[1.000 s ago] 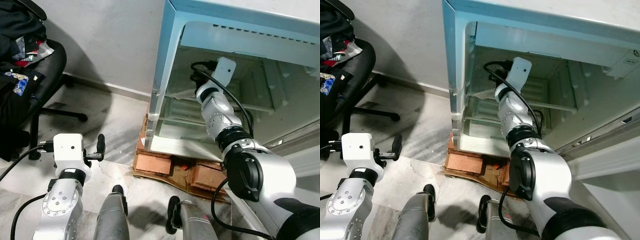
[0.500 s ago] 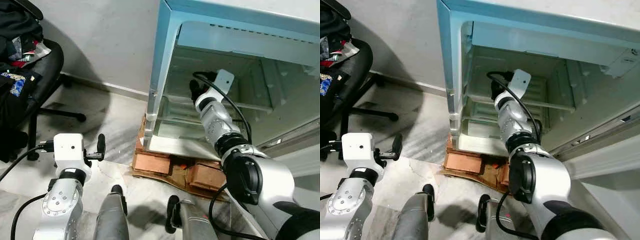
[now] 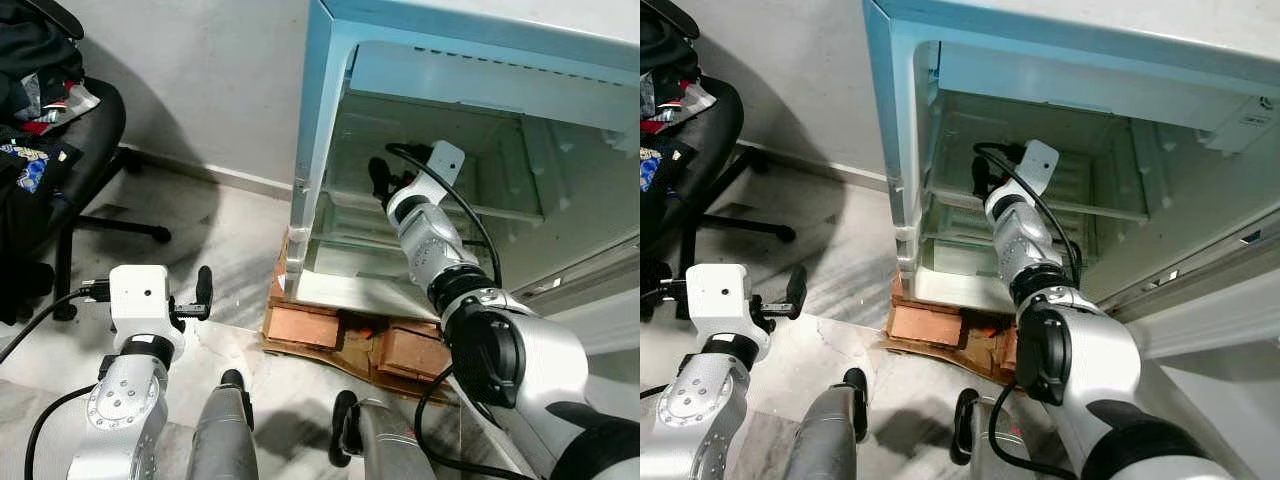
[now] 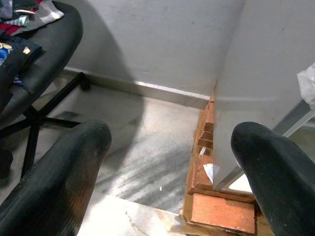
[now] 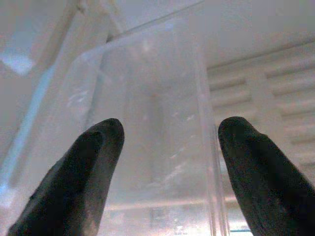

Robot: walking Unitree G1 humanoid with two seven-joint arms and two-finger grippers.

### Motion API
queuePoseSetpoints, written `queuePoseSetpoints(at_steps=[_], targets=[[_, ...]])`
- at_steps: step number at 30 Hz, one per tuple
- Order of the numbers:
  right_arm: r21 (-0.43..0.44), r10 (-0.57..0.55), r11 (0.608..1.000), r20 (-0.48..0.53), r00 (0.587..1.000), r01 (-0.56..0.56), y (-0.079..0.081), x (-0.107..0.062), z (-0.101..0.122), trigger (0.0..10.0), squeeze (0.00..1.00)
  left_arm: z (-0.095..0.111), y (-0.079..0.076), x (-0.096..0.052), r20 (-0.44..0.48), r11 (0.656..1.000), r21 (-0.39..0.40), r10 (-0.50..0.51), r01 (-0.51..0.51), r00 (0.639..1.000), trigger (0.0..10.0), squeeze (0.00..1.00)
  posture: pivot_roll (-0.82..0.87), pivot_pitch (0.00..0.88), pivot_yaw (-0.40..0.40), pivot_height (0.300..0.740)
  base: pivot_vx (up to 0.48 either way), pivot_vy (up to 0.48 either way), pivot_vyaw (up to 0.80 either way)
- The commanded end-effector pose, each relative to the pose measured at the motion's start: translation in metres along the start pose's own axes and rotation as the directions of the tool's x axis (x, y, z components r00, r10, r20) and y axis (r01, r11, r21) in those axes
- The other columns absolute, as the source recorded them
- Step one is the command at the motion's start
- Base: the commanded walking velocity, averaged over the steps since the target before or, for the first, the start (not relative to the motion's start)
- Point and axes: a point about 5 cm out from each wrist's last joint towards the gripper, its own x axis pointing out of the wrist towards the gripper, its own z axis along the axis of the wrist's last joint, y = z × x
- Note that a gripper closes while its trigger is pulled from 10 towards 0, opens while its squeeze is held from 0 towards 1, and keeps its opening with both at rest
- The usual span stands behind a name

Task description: Restocking fridge

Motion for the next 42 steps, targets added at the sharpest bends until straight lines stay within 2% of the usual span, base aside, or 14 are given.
queuePoseSetpoints(at_steps=[1, 7, 10, 11, 12, 13, 14, 22, 28, 31, 36, 39, 40, 42], targets=[[0.016, -0.017, 1.000, 0.020, 1.000, 0.017, -0.005, 0.001, 0.007, 10.0, 1.00, -0.006, -0.001, -0.001, -0.023, 1.000, 0.005, 0.003, -0.003, 1.000, 10.0, 0.00, 0.33, 0.292, -0.098, 0.740, 0.000, 0.000, 0.00], [0.057, -0.020, 0.998, 0.080, 0.997, 0.015, -0.008, 0.003, 0.027, 10.0, 1.00, -0.006, -0.002, 0.002, -0.019, 1.000, 0.002, 0.001, -0.001, 1.000, 10.0, 0.00, 0.31, 0.279, -0.096, 0.740, 0.000, 0.000, 0.00], [0.021, -0.022, 1.000, 0.110, 0.994, 0.020, -0.013, 0.004, 0.041, 10.0, 1.00, -0.004, -0.004, 0.007, -0.007, 1.000, -0.002, -0.003, 0.003, 1.000, 10.0, 0.00, 0.30, 0.270, -0.095, 0.740, 0.000, 0.000, 0.00], [0.004, -0.020, 1.000, 0.109, 0.994, 0.020, -0.014, 0.004, 0.042, 10.0, 0.90, -0.004, -0.004, 0.008, -0.007, 1.000, -0.002, -0.003, 0.003, 1.000, 10.0, 0.00, 0.30, 0.264, -0.095, 0.740, 0.000, 0.000, 0.00], [-0.015, -0.018, 1.000, 0.107, 0.994, 0.020, -0.015, 0.003, 0.042, 10.0, 0.50, -0.004, -0.004, 0.009, -0.006, 1.000, -0.003, -0.003, 0.003, 1.000, 10.0, 0.00, 0.30, 0.259, -0.095, 0.740, 0.000, 0.000, 0.00], [-0.015, -0.018, 1.000, 0.107, 0.994, 0.020, -0.015, 0.003, 0.042, 10.0, 0.50, -0.004, -0.004, 0.009, -0.006, 1.000, -0.003, -0.003, 0.003, 1.000, 10.0, 0.00, 0.30, 0.259, -0.095, 0.740, 0.000, 0.000, 0.00], [-0.055, -0.017, 0.998, 0.097, 0.995, 0.022, -0.020, 0.002, 0.041, 10.0, 0.00, -0.005, -0.004, 0.011, -0.004, 1.000, -0.005, -0.004, 0.004, 1.000, 10.0, 0.00, 0.28, 0.247, -0.097, 0.740, 0.000, 0.000, 0.00], [-0.178, 0.043, 0.984, 0.062, 0.997, -0.032, -0.035, -0.004, 0.030, 10.0, 0.00, -0.010, -0.010, 0.022, -0.006, 1.000, -0.011, -0.025, 0.025, 1.000, 10.0, 0.00, 0.23, 0.190, -0.095, 0.740, 0.000, 0.000, 0.00], [-0.200, 0.074, 0.978, 0.100, 0.992, -0.052, -0.046, -0.014, 0.021, 10.0, 0.00, -0.015, -0.013, 0.028, -0.007, 0.999, -0.015, -0.037, 0.037, 0.999, 10.0, 0.00, 0.20, 0.144, -0.094, 0.740, 0.000, 0.000, 0.00], [-0.239, 0.101, 0.969, 0.156, 0.983, -0.062, -0.049, -0.022, 0.016, 10.0, 0.00, -0.017, -0.014, 0.030, -0.010, 0.999, -0.016, -0.042, 0.042, 0.999, 10.0, 0.00, 0.19, 0.132, -0.082, 0.740, 0.000, 0.000, 0.00], [-0.242, 0.067, 0.970, 0.225, 0.972, -0.011, -0.060, -0.042, 0.007, 10.0, 0.00, -0.016, -0.016, 0.036, 0.008, 0.999, -0.010, -0.053, 0.053, 0.999, 10.0, 0.00, 0.17, 0.113, -0.071, 0.740, 0.000, 0.000, 0.00], [-0.227, 0.037, 0.974, 0.204, 0.978, 0.010, -0.066, -0.054, -0.007, 10.0, 0.00, -0.015, -0.015, 0.040, 0.015, 0.998, -0.005, -0.056, 0.056, 0.998, 10.0, 0.00, 0.17, 0.104, -0.066, 0.740, 0.000, 0.000, 0.00], [-0.198, 0.018, 0.980, 0.160, 0.987, 0.014, -0.067, -0.061, -0.019, 10.0, 0.00, -0.016, -0.015, 0.041, 0.015, 0.998, 0.000, -0.062, 0.062, 0.998, 10.0, 0.00, 0.16, 0.102, -0.060, 0.740, 0.000, 0.000, 0.00], [-0.218, 0.031, 0.976, 0.131, 0.991, -0.002, -0.065, -0.067, -0.029, 10.0, 0.00, -0.018, -0.015, 0.041, 0.010, 0.998, 0.007, -0.068, 0.068, 0.998, 10.0, 0.00, 0.14, 0.087, -0.057, 0.740, 0.000, 0.000, 0.00]])
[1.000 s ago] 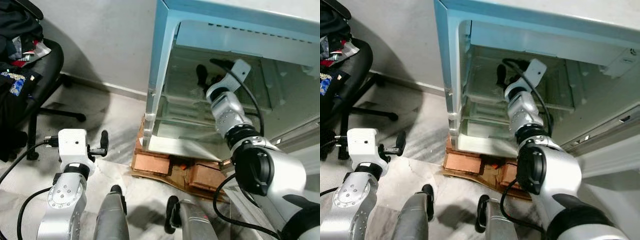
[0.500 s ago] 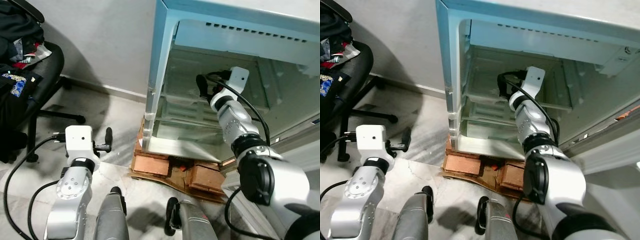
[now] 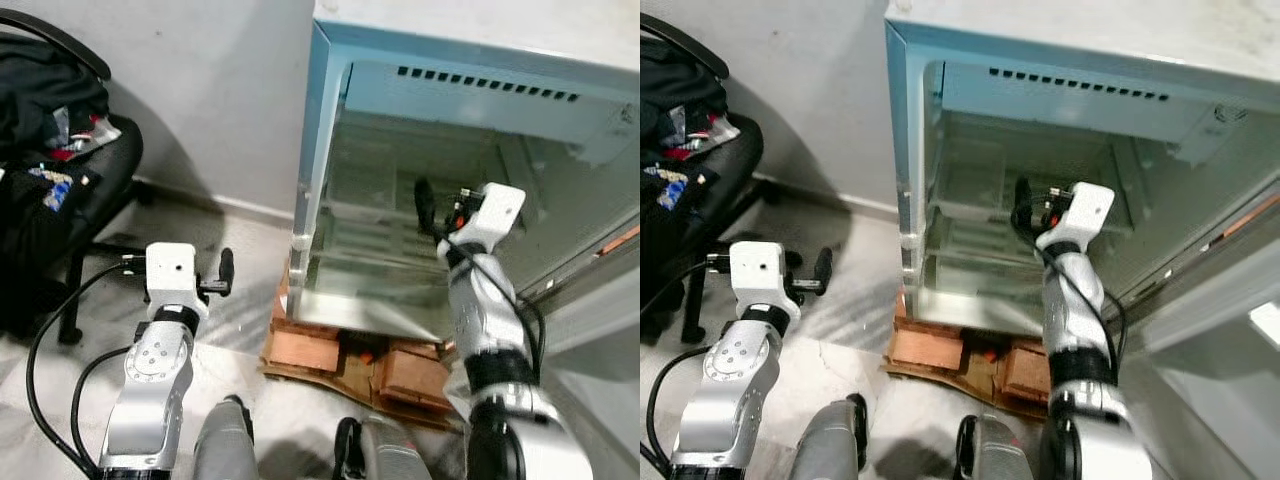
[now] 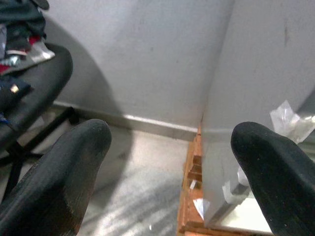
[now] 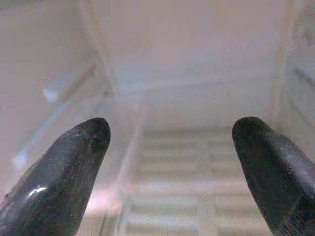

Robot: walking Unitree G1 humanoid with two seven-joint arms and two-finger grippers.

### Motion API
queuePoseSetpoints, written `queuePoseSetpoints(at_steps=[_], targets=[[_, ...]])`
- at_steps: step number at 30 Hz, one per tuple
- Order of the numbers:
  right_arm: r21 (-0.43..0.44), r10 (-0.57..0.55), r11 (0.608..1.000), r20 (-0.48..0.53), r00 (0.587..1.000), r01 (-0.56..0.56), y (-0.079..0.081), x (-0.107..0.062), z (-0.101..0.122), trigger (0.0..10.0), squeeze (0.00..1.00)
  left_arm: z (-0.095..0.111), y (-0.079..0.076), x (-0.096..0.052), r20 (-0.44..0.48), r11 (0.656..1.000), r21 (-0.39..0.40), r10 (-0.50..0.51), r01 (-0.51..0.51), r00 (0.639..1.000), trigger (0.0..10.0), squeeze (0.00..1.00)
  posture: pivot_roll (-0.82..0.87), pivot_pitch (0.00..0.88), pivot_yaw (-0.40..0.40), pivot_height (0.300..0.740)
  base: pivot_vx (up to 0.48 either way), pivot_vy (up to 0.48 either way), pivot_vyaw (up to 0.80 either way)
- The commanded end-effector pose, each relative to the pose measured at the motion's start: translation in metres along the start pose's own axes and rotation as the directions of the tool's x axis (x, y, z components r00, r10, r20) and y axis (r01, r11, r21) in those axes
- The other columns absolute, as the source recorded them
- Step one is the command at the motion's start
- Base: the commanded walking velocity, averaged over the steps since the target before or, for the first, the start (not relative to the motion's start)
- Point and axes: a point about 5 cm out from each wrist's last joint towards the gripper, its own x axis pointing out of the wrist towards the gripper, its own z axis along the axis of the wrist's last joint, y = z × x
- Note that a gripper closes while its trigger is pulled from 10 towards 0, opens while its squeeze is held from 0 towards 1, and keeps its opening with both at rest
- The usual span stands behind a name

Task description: Restocking fridge

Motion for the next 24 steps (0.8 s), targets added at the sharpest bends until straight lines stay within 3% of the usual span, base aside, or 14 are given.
queuePoseSetpoints(at_steps=[1, 4, 11, 24], targets=[[-0.026, 0.031, 0.999, -0.025, 0.999, -0.032, 0.006, -0.008, -0.004, 10.0, 0.00, -0.006, 0.000, -0.001, -0.016, 1.000, 0.003, -0.014, 0.014, 1.000, 10.0, 0.00, 0.14, 0.087, -0.057, 0.740, 0.000, 0.000, 0.00], [-0.053, 0.094, 0.994, -0.073, 0.993, -0.098, 0.015, -0.020, -0.010, 10.0, 0.00, -0.010, 0.000, 0.001, -0.028, 0.999, 0.018, -0.039, 0.040, 0.999, 10.0, 0.00, 0.12, 0.083, -0.044, 0.740, -0.166, 0.000, 0.00], [-0.121, 0.120, 0.984, -0.103, 0.987, -0.132, 0.016, -0.038, -0.012, 10.0, 0.00, -0.014, -0.007, 0.005, -0.032, 0.997, 0.027, -0.075, 0.075, 0.997, 10.0, 0.00, 0.11, 0.066, -0.039, 0.740, -0.263, 0.000, 0.00], [-0.177, -0.088, 0.981, -0.046, 0.995, 0.078, -0.004, -0.054, -0.013, 10.0, 0.00, -0.013, -0.005, 0.017, -0.008, 0.997, 0.052, -0.062, 0.062, 0.998, 10.0, 0.00, 0.09, 0.059, -0.010, 0.740, -0.277, 0.000, 0.00]])
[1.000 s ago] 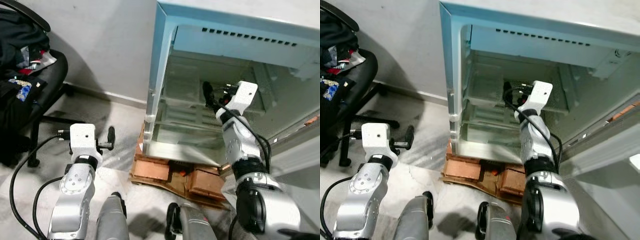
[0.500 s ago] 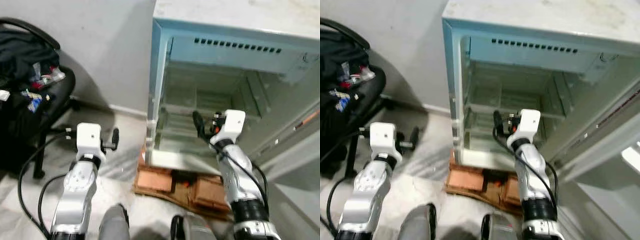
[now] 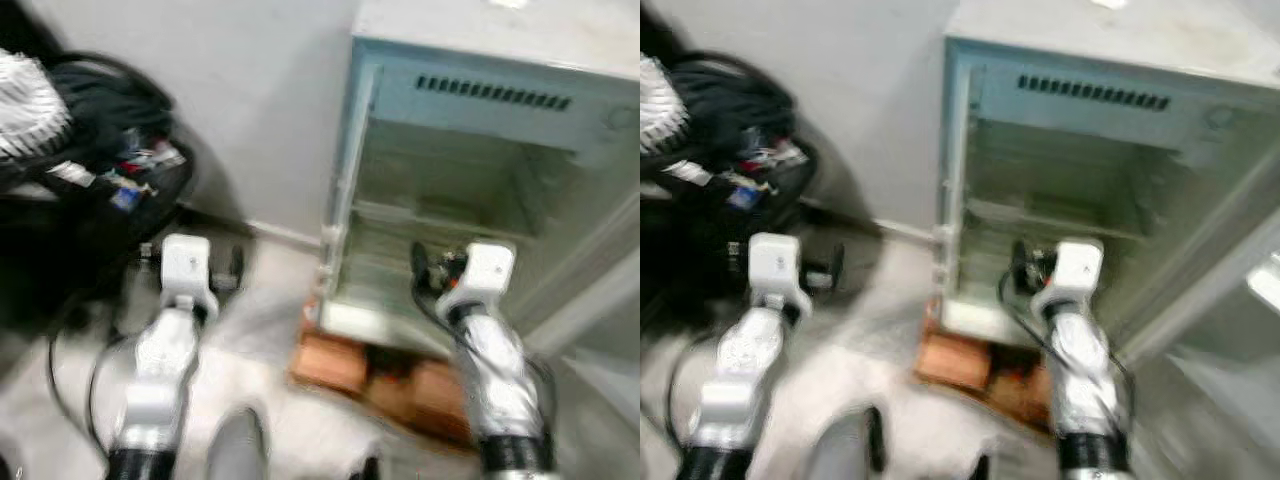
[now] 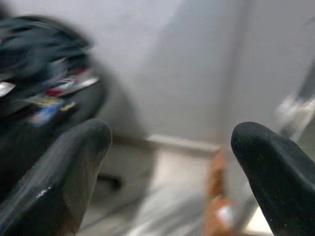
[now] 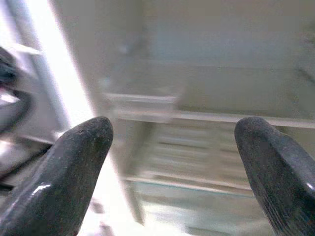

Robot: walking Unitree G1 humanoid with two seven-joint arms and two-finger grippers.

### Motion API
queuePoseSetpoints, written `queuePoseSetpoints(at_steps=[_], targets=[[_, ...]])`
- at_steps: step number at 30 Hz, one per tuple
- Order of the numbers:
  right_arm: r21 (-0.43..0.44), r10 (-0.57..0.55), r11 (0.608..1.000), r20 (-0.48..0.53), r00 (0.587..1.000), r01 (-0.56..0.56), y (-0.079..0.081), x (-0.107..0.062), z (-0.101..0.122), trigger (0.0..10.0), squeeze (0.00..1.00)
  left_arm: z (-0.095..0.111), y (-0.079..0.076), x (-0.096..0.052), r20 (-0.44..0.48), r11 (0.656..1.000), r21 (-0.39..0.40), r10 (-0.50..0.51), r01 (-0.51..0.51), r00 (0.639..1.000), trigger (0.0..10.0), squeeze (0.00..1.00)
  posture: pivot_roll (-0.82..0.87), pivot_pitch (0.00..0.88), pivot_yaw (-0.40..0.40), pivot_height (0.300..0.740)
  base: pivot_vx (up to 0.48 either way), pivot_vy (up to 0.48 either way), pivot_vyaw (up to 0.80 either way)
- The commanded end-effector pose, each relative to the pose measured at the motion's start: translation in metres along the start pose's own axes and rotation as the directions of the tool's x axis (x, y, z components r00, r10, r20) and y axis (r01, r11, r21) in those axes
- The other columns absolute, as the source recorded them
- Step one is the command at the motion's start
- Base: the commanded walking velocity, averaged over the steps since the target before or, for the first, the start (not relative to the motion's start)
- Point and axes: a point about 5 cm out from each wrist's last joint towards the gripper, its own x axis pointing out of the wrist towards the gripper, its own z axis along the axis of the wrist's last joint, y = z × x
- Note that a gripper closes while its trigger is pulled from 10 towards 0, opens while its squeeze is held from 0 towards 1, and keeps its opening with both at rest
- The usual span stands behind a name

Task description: Restocking fridge

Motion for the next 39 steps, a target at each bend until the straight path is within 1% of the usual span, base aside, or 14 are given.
queuePoseSetpoints(at_steps=[1, 5, 8, 11, 13, 16, 20, 25, 28, 29, 31, 33, 37, 39], targets=[[0.008, -0.043, 0.999, 0.011, 0.999, 0.043, -0.007, -0.003, 0.003, 10.0, 0.00, 0.004, -0.003, 0.003, 0.010, 1.000, 0.023, -0.017, 0.017, 1.000, 10.0, 0.00, 0.09, 0.062, -0.009, 0.740, -0.274, 0.000, 0.00], [0.001, -0.071, 0.998, 0.001, 0.998, 0.071, -0.015, -0.008, 0.001, 10.0, 0.00, 0.005, -0.002, 0.003, 0.015, 1.000, 0.024, -0.016, 0.016, 1.000, 10.0, 0.00, 0.08, 0.077, -0.013, 0.740, -0.269, 0.000, 0.00], [0.000, -0.095, 0.995, -0.015, 0.995, 0.095, -0.020, -0.013, -0.003, 10.0, 0.00, -0.001, -0.003, 0.000, 0.002, 1.000, 0.022, -0.015, 0.015, 1.000, 10.0, 0.00, 0.08, 0.076, -0.015, 0.740, -0.268, 0.000, 0.00], [0.019, -0.110, 0.994, -0.021, 0.994, 0.110, -0.022, -0.018, -0.005, 10.0, 0.00, -0.003, -0.005, -0.002, -0.006, 1.000, 0.020, -0.023, 0.023, 1.000, 10.0, 0.00, 0.08, 0.069, -0.019, 0.740, -0.266, 0.000, 0.00], [0.016, -0.114, 0.993, -0.030, 0.993, 0.115, -0.024, -0.020, -0.008, 10.0, 0.00, -0.004, -0.007, -0.002, -0.010, 0.999, 0.019, -0.032, 0.032, 0.999, 10.0, 0.00, 0.08, 0.065, -0.019, 0.740, -0.266, 0.000, 0.00], [0.016, -0.110, 0.994, -0.065, 0.992, 0.111, -0.022, -0.024, -0.015, 10.0, 0.00, -0.006, -0.009, -0.002, -0.021, 0.999, 0.015, -0.041, 0.041, 0.999, 10.0, 0.00, 0.08, 0.068, -0.022, 0.740, -0.261, 0.000, 0.00], [0.006, -0.102, 0.995, -0.067, 0.993, 0.103, -0.021, -0.022, -0.014, 10.0, 0.00, -0.009, -0.010, -0.003, -0.029, 0.999, 0.016, -0.047, 0.048, 0.998, 10.0, 0.00, 0.07, 0.065, -0.033, 0.740, -0.262, 0.000, 0.00], [0.003, -0.105, 0.994, -0.071, 0.992, 0.105, -0.024, -0.019, -0.013, 10.0, 0.00, -0.014, -0.009, -0.005, -0.044, 0.999, 0.010, -0.032, 0.033, 0.999, 10.0, 0.00, 0.08, 0.063, -0.043, 0.740, -0.253, 0.000, 0.00], [0.005, -0.107, 0.994, -0.071, 0.992, 0.108, -0.025, -0.016, -0.012, 10.0, 0.00, -0.014, -0.012, -0.005, -0.039, 0.999, 0.018, -0.044, 0.045, 0.998, 10.0, 0.00, 0.07, 0.063, -0.048, 0.740, -0.322, 0.000, 0.00], [0.006, -0.112, 0.994, -0.069, 0.991, 0.112, -0.025, -0.014, -0.011, 10.0, 0.00, -0.012, -0.016, -0.005, -0.027, 0.997, 0.041, -0.063, 0.064, 0.998, 10.0, 0.00, 0.07, 0.060, -0.051, 0.740, -0.281, 0.000, 0.00], [0.014, -0.122, 0.992, -0.081, 0.989, 0.124, -0.025, -0.012, -0.012, 10.0, 0.00, -0.013, -0.019, -0.005, -0.030, 0.997, 0.036, -0.069, 0.070, 0.997, 10.0, 0.00, 0.07, 0.062, -0.053, 0.740, -0.270, 0.000, 0.00], [0.015, -0.124, 0.992, -0.082, 0.989, 0.125, -0.025, -0.012, -0.012, 10.0, 0.00, -0.013, -0.019, -0.005, -0.031, 0.997, 0.035, -0.069, 0.070, 0.997, 10.0, 0.00, 0.07, 0.062, -0.053, 0.740, -0.262, 0.000, 0.00], [0.017, -0.114, 0.993, -0.080, 0.990, 0.116, -0.022, -0.010, -0.012, 10.0, 0.00, -0.012, -0.020, -0.002, -0.019, 0.996, 0.019, -0.083, 0.083, 0.996, 10.0, 0.00, 0.06, 0.074, -0.039, 0.740, 0.000, 0.000, -0.38], [0.018, -0.107, 0.994, -0.068, 0.992, 0.109, -0.019, -0.009, -0.010, 10.0, 0.00, -0.011, -0.019, 0.000, -0.018, 0.996, 0.035, -0.087, 0.088, 0.996, 10.0, 0.00, 0.06, 0.071, -0.035, 0.740, 0.000, 0.000, -0.28]])
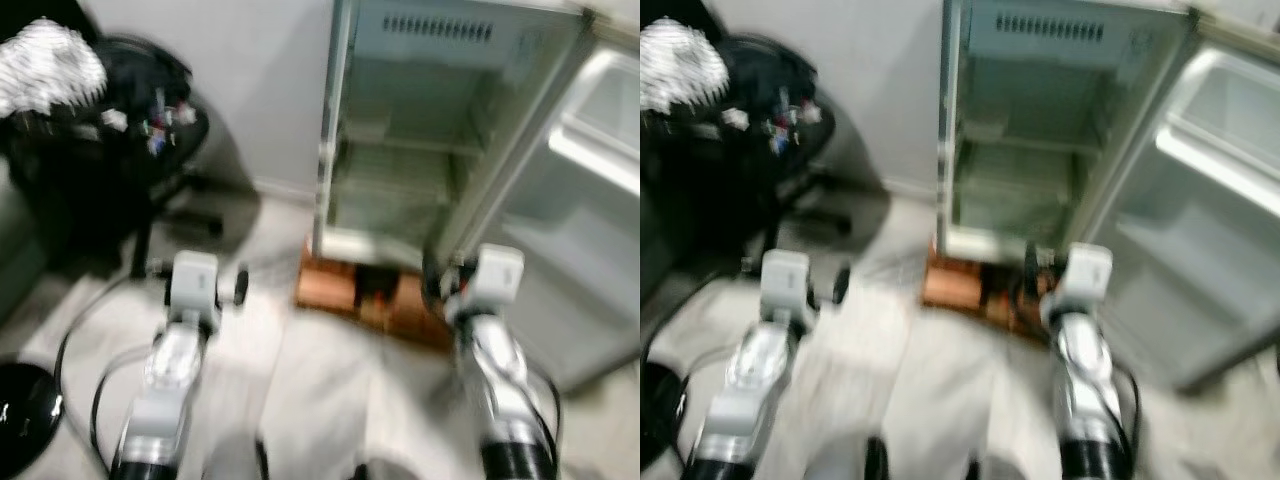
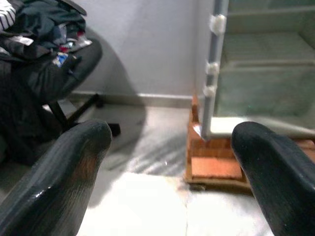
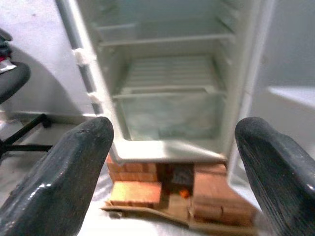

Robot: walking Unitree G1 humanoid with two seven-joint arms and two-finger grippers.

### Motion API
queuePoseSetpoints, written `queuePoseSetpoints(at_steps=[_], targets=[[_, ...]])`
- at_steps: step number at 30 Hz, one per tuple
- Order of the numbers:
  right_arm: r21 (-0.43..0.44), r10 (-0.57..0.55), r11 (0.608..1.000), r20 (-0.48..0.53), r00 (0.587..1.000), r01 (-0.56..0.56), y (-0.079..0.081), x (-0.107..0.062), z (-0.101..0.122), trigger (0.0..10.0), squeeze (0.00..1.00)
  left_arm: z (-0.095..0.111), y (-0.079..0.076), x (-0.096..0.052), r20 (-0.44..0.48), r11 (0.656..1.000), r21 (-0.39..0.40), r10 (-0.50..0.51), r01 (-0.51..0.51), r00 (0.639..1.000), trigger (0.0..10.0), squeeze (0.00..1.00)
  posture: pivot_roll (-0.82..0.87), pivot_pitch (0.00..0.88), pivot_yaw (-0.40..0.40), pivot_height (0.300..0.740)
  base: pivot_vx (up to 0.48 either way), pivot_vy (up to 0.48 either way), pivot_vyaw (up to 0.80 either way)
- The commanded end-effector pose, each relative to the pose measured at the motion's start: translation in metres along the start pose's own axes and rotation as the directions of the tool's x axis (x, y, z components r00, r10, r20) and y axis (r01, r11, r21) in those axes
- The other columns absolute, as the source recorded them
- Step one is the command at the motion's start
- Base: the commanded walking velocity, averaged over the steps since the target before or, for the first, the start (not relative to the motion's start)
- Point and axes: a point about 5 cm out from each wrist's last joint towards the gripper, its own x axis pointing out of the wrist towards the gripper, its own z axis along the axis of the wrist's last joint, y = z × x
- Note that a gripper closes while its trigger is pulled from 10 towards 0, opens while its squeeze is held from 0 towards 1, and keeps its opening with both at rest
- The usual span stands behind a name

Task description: Restocking fridge

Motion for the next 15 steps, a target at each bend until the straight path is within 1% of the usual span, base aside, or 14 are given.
queuePoseSetpoints(at_steps=[1, 2, 5, 6, 7, 9, 15], targets=[[0.003, -0.010, 1.000, 0.017, 1.000, 0.010, -0.0013, 0.0022, 0.0044, 10.0, 0.00, 0.0085, -0.0028, 0.0057, 0.030, 0.999, 0.024, -0.045, 0.045, 0.999, 10.0, 0.00, 0.05, 0.071, -0.030, 0.740, 0.000, 0.000, 0.00], [0.003, -0.010, 1.000, 0.017, 1.000, 0.010, -0.0013, 0.0022, 0.0044, 10.0, 0.00, 0.0085, -0.0028, 0.0057, 0.030, 0.999, 0.024, -0.045, 0.045, 0.999, 10.0, 0.00, 0.05, 0.071, -0.030, 0.740, 0.000, 0.000, 0.00], [0.012, -0.003, 1.000, 0.029, 1.000, 0.002, 0.0000, 0.0030, 0.0060, 10.0, 0.00, 0.0087, -0.0024, 0.0065, 0.030, 0.998, 0.029, -0.054, 0.053, 0.998, 10.0, 0.00, 0.05, 0.069, -0.028, 0.740, 0.000, -0.480, 0.00], [0.016, 0.003, 1.000, 0.032, 0.999, -0.003, 0.0005, 0.0034, 0.0064, 4.6, 0.00, 0.0092, -0.0028, 0.0073, 0.031, 0.998, 0.034, -0.054, 0.053, 0.998, 10.0, 0.00, 0.05, 0.070, -0.027, 0.740, 0.000, -0.480, 0.00], [0.016, 0.003, 1.000, 0.033, 0.999, -0.004, 0.0006, 0.0035, 0.0065, 4.6, 0.00, 0.0092, -0.0030, 0.0076, 0.031, 0.998, 0.034, -0.055, 0.054, 0.998, 10.0, 0.00, 0.05, 0.070, -0.027, 0.740, 0.000, -0.480, 0.00], [0.024, 0.006, 1.000, 0.038, 0.999, -0.007, 0.0010, 0.0039, 0.0067, 0.0, 0.00, 0.0095, -0.0034, 0.0080, 0.034, 0.998, 0.038, -0.056, 0.055, 0.998, 10.0, 0.00, 0.05, 0.068, -0.026, 0.740, 0.000, -0.480, 0.00], [0.021, 0.009, 1.000, 0.036, 0.999, -0.010, 0.0021, 0.0047, 0.0063, 0.0, 0.00, 0.0082, -0.0039, 0.0079, 0.032, 0.997, 0.043, -0.060, 0.058, 0.998, 10.0, 0.00, 0.05, 0.067, -0.025, 0.740, 0.000, -0.480, 0.00]])
